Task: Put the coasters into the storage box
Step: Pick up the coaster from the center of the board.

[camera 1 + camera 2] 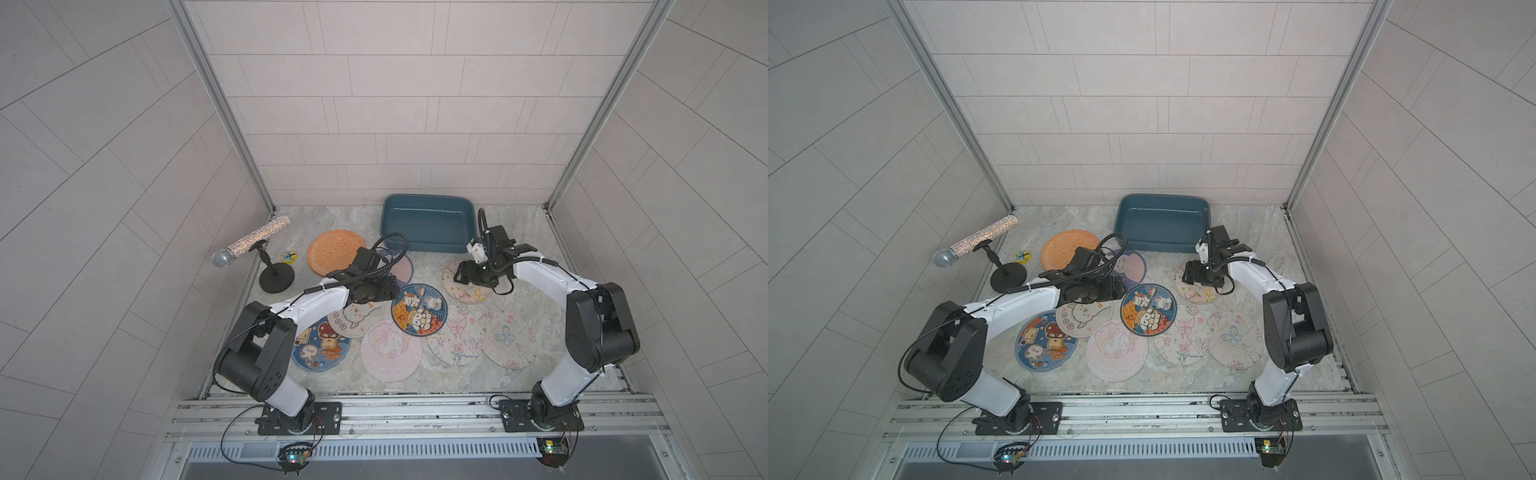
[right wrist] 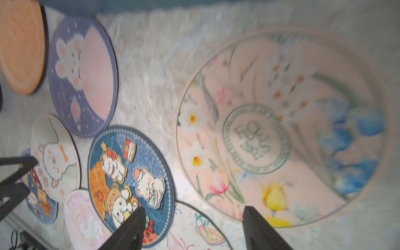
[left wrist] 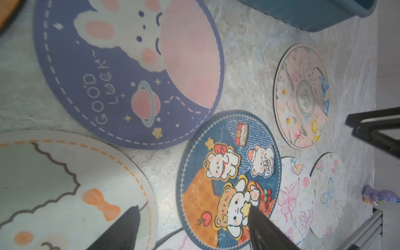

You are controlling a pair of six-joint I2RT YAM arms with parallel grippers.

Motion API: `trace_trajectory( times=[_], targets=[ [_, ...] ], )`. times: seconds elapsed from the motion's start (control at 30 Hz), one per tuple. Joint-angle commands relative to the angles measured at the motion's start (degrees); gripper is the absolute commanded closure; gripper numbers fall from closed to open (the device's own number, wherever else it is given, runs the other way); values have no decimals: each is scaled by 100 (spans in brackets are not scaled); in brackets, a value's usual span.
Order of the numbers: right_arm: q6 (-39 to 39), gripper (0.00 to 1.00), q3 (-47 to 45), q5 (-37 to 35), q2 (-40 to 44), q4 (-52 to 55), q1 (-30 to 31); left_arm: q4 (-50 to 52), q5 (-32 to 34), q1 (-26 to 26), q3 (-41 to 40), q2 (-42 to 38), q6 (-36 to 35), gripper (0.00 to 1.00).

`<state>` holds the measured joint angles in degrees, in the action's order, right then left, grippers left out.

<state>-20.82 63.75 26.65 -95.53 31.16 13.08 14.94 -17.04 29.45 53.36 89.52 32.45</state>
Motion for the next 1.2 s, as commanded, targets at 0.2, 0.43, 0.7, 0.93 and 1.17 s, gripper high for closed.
trace_trajectory(
  times=[0.2, 0.43, 0.7, 0.93, 1.17],
  targets=[
    [-136, 29, -619, 619, 331, -263, 460, 536, -252, 252, 312, 599, 95, 27],
    [-302, 31, -662, 757, 120, -448, 680, 543, -361, 289, 471, 896, 113, 32],
    [-388, 32, -758, 780, -49, -589, 779, 454, -392, 299, 451, 1074, 130, 35],
    [-410, 33, -878, 719, -162, -652, 801, 413, -436, 307, 456, 1211, 165, 37],
    [-526, 34, -1013, 717, -295, -873, 888, 413, -485, 327, 491, 1387, 165, 39]
  ],
)
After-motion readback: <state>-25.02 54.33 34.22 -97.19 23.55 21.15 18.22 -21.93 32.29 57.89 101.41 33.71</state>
